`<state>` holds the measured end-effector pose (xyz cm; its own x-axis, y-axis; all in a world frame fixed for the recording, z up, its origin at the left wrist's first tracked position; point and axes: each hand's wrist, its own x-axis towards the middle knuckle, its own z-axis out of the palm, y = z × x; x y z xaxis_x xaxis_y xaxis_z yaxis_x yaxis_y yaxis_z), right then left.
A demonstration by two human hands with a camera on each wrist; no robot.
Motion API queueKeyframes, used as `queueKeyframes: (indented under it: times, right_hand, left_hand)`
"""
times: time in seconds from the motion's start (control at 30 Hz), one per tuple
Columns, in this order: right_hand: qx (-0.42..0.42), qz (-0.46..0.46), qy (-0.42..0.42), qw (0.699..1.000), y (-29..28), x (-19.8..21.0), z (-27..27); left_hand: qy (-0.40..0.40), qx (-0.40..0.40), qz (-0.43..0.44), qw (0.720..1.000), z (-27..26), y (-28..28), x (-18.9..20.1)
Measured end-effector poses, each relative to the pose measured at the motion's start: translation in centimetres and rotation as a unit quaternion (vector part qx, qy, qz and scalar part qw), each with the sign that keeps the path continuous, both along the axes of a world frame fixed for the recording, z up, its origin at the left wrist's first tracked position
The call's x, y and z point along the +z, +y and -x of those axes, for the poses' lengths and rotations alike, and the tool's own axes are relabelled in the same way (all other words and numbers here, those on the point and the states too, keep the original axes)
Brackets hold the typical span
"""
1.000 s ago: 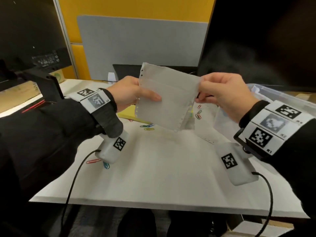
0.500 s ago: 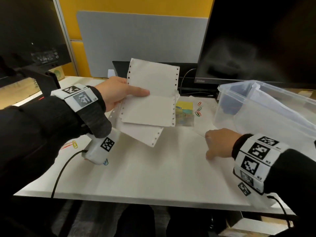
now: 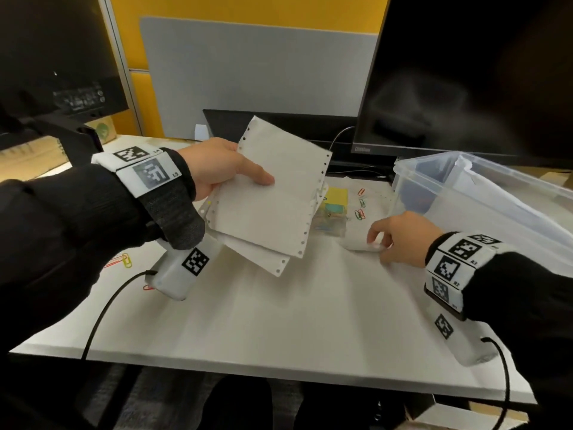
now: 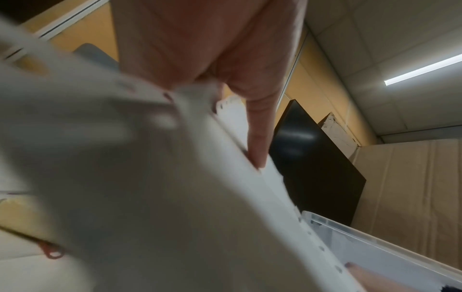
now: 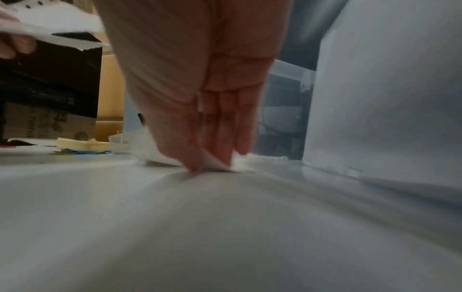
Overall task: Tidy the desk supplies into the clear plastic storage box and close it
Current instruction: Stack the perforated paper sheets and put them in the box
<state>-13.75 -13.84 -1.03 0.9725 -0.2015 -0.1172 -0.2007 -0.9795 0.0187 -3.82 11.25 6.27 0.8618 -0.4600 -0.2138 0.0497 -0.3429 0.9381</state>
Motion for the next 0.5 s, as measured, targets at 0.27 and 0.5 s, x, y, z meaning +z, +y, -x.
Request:
queueKeyframes:
  times: [0.27,0.5]
  right_hand:
    - [0.067,-0.119,-0.160,0.978,0.5,0.3,0.9]
    - [0.139,-0.244,-0.295,0.913,2.2,3.1,1.1]
  left_hand:
    - [-0.059,-0.102,0.052,0.992,-0.1,-1.2,1.0]
    - [-0.090,-0.244,-0.035,0.965,0.8,-2.8,0.3]
